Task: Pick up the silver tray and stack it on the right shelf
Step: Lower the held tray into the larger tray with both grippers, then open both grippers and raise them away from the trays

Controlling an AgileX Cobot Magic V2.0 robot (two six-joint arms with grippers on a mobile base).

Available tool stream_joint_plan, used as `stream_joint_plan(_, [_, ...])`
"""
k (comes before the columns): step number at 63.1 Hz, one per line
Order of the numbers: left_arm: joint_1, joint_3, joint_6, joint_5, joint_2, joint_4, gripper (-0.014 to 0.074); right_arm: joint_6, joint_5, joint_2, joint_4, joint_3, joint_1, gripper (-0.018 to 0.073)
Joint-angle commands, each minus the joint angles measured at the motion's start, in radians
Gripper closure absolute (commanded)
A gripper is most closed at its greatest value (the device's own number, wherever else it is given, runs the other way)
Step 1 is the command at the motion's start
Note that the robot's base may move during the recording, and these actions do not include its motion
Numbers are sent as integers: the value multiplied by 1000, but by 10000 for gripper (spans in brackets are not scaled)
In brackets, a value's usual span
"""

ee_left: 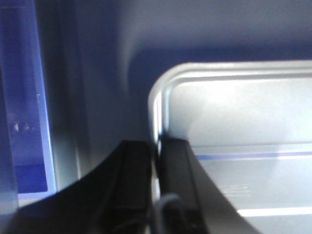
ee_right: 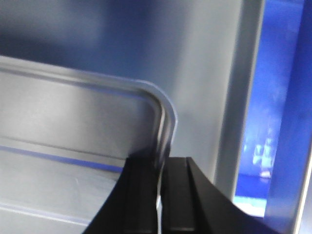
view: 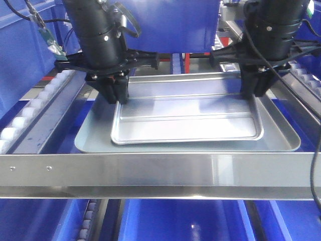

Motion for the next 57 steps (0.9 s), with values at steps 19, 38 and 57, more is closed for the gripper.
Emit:
stream_joint_plan(19, [5, -73, 6, -35, -57, 25, 165, -24, -22, -53, -39, -82, -6, 10])
stream_joint_plan(38, [5, -121, 44, 83, -114, 25, 176, -28, 50, -92, -39, -80, -6, 104])
stream_joint_plan(57, [2, 74, 81, 40, -312, 25, 429, -53, 106, -196, -39, -54, -5, 498])
